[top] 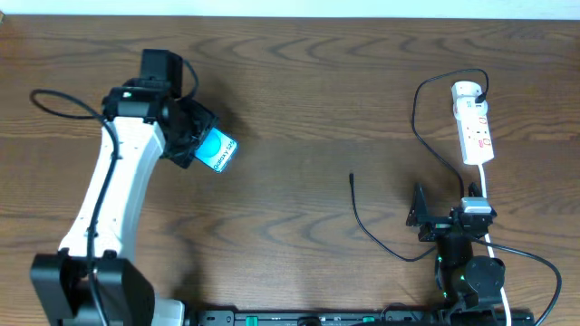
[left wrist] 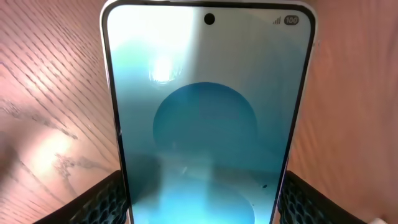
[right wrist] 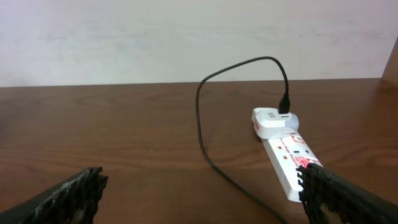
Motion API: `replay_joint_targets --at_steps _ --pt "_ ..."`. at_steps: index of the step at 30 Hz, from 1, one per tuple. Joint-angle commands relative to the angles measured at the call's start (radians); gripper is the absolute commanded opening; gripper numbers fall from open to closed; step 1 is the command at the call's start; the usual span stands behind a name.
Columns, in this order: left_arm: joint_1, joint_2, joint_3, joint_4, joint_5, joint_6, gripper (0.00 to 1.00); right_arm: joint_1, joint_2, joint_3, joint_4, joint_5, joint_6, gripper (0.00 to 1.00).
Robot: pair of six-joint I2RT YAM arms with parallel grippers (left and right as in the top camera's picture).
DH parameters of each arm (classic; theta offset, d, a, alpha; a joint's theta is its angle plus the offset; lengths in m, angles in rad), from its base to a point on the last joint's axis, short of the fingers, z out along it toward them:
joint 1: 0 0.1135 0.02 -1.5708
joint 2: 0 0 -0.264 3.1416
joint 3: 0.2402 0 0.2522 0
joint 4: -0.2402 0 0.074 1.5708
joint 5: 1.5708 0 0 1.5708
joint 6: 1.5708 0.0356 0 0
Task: Plug charger to phone and switch on socket
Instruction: 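Move the right gripper toward the phone held by the left gripper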
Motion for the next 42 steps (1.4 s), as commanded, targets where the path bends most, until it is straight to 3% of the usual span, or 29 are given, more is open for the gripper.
replay_joint_targets --at_steps 1,16,19,23,29,38,40,42 --pt "-0.009 0.067 -0.002 -0.005 -0.064 0.024 0.07 0.006 -0.006 -0.001 -0.003 0.009 0.013 0.99" --pt "-0.008 0.116 -0.002 -0.005 -0.065 0.029 0.07 0.006 -0.006 -0.001 0.026 0.064 -0.001 0.99" --pt "-0.008 0.116 -0.002 -0.005 -0.065 0.047 0.07 0.006 -0.006 0.009 0.109 -0.051 -0.010 0.99" --pt "-0.008 0.116 -0.002 0.000 -0.065 0.047 0.07 0.006 0.032 0.115 0.020 -0.078 -0.021 0.99" --pt "-0.008 0.116 -0.002 0.004 -0.065 0.046 0.07 0.006 0.366 0.457 -0.177 -0.141 -0.080 0.99" --pt "-0.008 0.116 -0.002 -0.003 -0.064 0.046 0.07 0.006 1.381 1.385 -0.778 -0.607 -0.078 0.99" --pt "-0.008 0.116 -0.002 -0.005 -0.064 0.046 0.07 0.006 1.577 1.564 -0.827 -0.766 -0.073 0.99" --pt "-0.008 0.116 -0.002 -0.005 -0.064 0.046 0.07 0.009 1.670 1.632 -0.820 -0.867 -0.019 0.99"
